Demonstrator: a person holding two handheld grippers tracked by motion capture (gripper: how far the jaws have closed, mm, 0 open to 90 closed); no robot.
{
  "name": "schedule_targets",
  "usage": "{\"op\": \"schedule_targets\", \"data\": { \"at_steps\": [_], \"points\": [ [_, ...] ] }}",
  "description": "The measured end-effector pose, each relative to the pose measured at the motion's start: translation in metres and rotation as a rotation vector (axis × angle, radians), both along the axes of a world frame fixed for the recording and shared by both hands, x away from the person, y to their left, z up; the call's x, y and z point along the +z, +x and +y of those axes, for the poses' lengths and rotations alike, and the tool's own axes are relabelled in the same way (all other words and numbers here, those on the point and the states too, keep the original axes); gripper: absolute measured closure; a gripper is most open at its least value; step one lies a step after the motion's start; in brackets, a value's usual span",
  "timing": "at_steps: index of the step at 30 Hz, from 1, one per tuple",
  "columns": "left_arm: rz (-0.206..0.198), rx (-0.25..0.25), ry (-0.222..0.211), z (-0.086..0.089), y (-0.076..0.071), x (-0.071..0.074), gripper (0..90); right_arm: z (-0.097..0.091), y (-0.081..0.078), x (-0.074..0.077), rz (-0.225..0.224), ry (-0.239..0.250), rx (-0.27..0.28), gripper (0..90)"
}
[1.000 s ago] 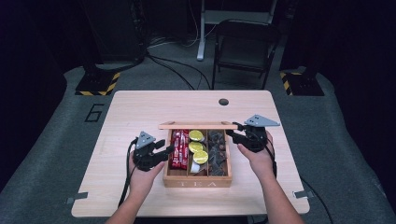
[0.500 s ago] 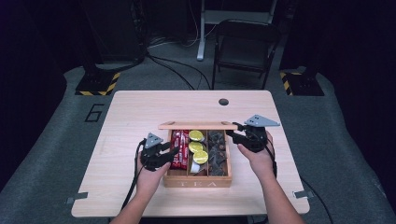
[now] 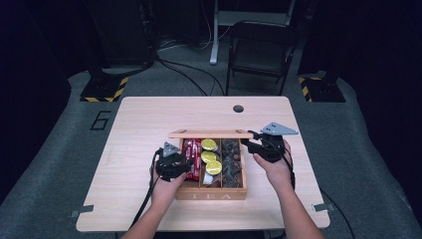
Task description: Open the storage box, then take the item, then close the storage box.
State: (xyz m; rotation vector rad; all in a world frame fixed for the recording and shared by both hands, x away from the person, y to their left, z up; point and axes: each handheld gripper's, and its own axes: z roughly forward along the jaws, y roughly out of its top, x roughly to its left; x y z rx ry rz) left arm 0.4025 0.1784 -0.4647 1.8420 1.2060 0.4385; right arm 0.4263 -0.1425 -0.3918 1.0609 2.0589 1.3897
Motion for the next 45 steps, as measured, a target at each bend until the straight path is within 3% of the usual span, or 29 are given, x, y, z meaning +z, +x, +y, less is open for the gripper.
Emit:
{"op": "schedule_targets", "data": {
  "at_steps": [2,4,13,24,29,32,37,45],
  "points": [
    [0.002,-0.003,0.02,-0.001,0.001,-0.002,58.4,0.0,0.0,0.0,0.0,-0.001,-0.001,59.0],
    [0.009,0.009,0.012,-0.003,0.0,-0.003,60.4,0.0,0.0,0.0,0.0,-0.001,-0.001,59.0],
    [-0.041,0.016,0.087,-0.003,-0.002,-0.002,73.8,0.0,-0.001,0.0,0.002,-0.006,-0.002,59.0],
    [-0.055,0.066,0.035,0.001,-0.001,0.001,82.6,0.001,-0.002,0.0,0.005,-0.006,-0.007,59.0],
    [-0.055,0.061,0.031,0.004,-0.001,0.002,84.0,0.001,-0.001,0.0,0.006,-0.003,-0.006,59.0],
    [-0.058,0.071,0.004,0.006,-0.004,0.002,84.5,0.001,-0.001,0.0,0.005,-0.003,-0.006,59.0],
    [-0.057,0.059,0.008,0.011,-0.006,0.005,85.2,0.001,-0.001,0.0,0.004,-0.004,-0.006,59.0],
    [-0.078,0.068,-0.01,0.019,-0.011,0.013,85.3,0.001,-0.001,0.0,0.002,-0.007,-0.006,59.0]
  ]
}}
